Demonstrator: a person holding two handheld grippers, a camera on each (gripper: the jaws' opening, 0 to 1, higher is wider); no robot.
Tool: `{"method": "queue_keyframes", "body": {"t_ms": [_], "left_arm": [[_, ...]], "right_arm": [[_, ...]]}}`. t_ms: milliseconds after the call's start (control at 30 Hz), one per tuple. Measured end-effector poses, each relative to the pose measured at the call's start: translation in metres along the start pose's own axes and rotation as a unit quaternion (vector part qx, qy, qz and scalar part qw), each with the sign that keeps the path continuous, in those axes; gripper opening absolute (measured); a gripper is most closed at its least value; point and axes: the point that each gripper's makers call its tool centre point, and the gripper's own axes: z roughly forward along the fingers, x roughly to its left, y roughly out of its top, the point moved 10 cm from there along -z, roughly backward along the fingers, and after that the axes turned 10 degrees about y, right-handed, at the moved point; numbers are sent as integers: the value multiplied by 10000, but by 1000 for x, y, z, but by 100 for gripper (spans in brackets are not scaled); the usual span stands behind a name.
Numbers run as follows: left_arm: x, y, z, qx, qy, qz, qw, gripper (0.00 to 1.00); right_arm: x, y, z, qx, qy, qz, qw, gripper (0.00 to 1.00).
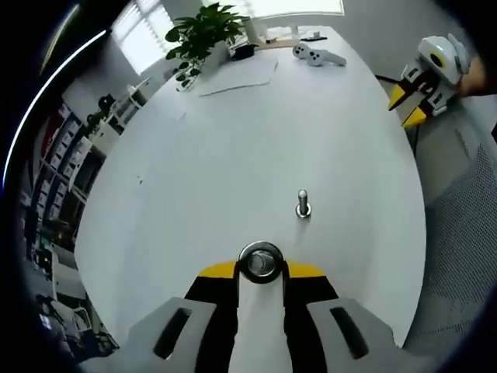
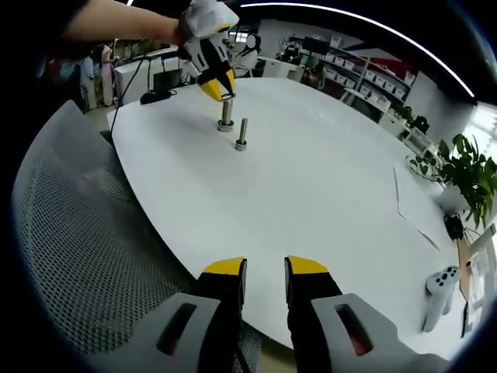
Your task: Place the washer onto the threaded stud by aligning its center hole with the stud, sliding it down to the base, and recovering from edge contact or off-axis alignment until the washer reaches the visible bottom stop.
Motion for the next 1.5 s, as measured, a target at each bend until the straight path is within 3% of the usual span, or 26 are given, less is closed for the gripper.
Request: {"method": "queue_keyframes", "body": {"t_ms": [200, 800, 1133, 1500], "left_arm": [[4, -1, 7, 140, -58, 56, 9999, 19], [6, -6, 29, 432, -581, -336, 9968, 19], [-3, -11, 40, 633, -673, -401, 9949, 19], [-26, -12, 38, 726, -837, -473, 9927, 19]], "right_arm": [[0, 0, 0, -20, 3, 16, 10000, 23], [-1, 0, 0, -69, -12, 46, 10000, 23], [0, 0, 0, -61, -4, 43, 10000, 23], [0, 0, 0, -73, 10, 26, 10000, 23]]}}
